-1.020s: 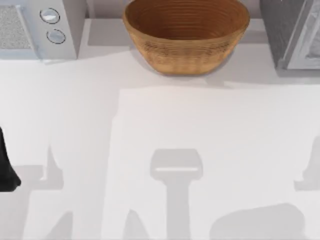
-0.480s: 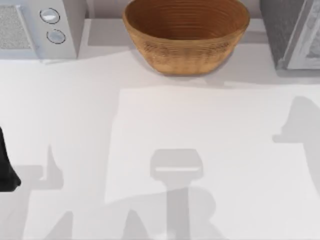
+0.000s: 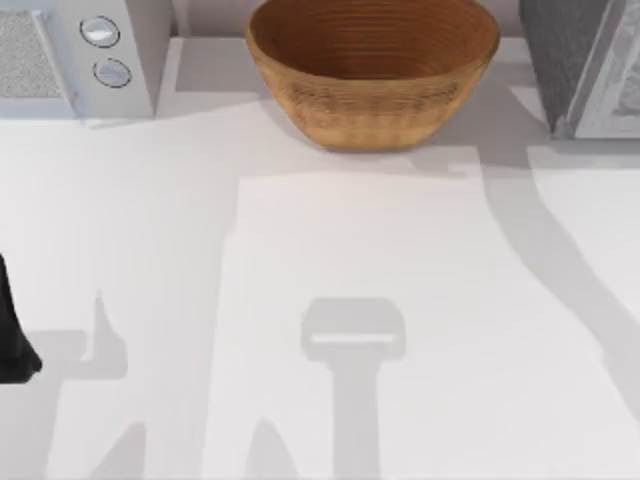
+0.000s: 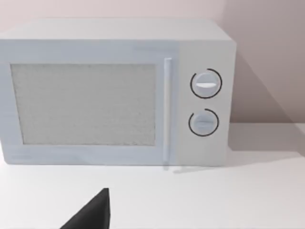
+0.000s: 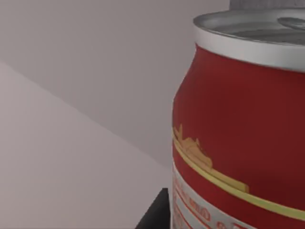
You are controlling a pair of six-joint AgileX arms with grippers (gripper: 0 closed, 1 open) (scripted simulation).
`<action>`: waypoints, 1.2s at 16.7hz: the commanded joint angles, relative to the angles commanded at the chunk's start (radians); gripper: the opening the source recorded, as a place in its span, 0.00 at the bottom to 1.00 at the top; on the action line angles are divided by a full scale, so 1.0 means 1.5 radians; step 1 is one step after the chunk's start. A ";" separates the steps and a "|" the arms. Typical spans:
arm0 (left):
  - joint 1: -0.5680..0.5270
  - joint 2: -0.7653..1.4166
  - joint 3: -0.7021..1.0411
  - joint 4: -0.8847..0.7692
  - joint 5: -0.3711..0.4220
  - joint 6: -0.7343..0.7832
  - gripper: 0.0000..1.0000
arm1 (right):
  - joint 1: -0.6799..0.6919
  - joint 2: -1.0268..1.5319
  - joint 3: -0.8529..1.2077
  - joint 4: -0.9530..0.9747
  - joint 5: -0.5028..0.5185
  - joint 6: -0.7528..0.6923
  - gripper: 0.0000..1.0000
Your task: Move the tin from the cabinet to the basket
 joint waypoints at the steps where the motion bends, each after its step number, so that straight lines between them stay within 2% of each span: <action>1: 0.000 0.000 0.000 0.000 0.000 0.000 1.00 | 0.018 0.071 0.050 0.017 0.018 0.001 0.00; 5: 0.000 0.000 0.000 0.000 0.000 0.000 1.00 | 0.078 0.317 0.222 0.074 0.082 0.002 0.00; 9: 0.000 0.000 0.000 0.000 0.000 0.000 1.00 | 0.117 0.469 0.328 0.108 0.122 0.003 0.00; 20: 0.000 0.000 0.000 0.000 0.000 0.000 1.00 | 0.115 0.545 0.396 0.109 0.125 0.002 0.00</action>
